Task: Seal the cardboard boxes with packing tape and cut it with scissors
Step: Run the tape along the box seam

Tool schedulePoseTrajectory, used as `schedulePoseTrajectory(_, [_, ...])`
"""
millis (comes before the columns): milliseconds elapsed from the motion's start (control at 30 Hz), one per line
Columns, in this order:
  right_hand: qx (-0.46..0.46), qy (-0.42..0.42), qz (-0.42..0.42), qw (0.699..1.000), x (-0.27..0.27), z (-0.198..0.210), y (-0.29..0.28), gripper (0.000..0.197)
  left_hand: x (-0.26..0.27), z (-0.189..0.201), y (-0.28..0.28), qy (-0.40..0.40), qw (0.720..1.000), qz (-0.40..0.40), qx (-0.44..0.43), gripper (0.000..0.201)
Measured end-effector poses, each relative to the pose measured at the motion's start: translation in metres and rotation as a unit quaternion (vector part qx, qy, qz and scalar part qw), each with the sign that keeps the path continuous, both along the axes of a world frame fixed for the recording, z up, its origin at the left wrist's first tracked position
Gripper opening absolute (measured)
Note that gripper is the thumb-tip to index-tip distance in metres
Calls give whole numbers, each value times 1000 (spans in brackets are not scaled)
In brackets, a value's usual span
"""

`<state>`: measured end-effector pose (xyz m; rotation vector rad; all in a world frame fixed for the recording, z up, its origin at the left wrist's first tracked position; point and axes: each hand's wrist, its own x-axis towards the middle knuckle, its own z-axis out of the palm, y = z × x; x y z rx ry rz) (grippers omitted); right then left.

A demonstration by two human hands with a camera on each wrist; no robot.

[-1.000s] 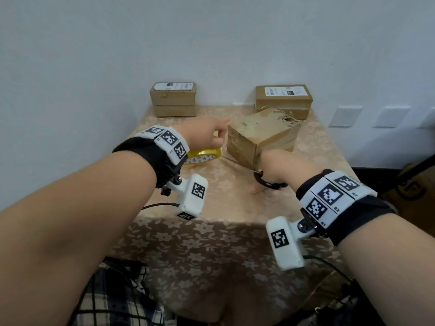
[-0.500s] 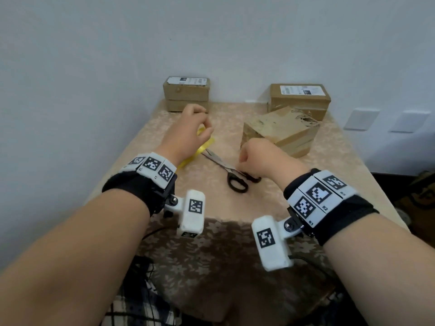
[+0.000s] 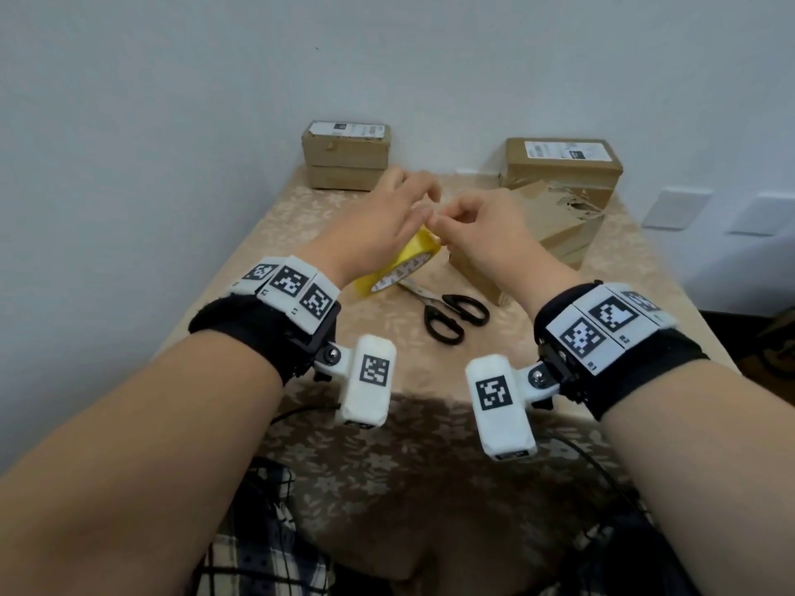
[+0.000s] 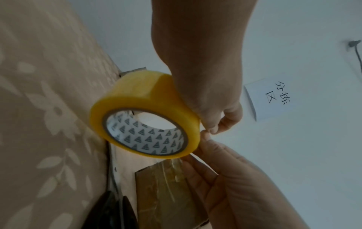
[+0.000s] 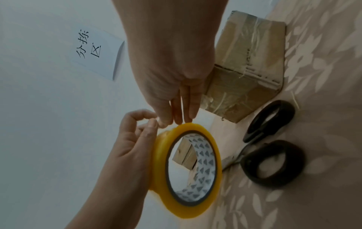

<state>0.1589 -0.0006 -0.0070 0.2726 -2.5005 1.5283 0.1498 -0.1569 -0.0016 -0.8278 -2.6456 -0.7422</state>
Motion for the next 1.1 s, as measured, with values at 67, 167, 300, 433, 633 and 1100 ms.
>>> schedulePoseTrajectory(67, [13,9,-15,1000,-1,-3,-3,20,0,3,-2,-19,999,19,25,30])
schedulePoseTrajectory(167, [29,25,-57,998,-3,-8,-8,20,-1,2,-6,-109,988,65,85,35])
schedulePoseTrajectory(300, [21,34,-77,996,-2,-8,-10,22,0,0,-12,-230,956,71,168,29])
schedulePoseTrajectory(433, [50,60,-65,995,1,-1,-13,13,1,-3,-16,-181,970,67,148,26])
schedulePoseTrajectory(633, [35,65,-68,995,-2,1,-13,12,-1,-9,-20,-112,982,72,136,22])
schedulePoseTrajectory(1100, [70,43,-66,994,-6,-7,-9,15,0,-12,-15,-133,983,51,113,6])
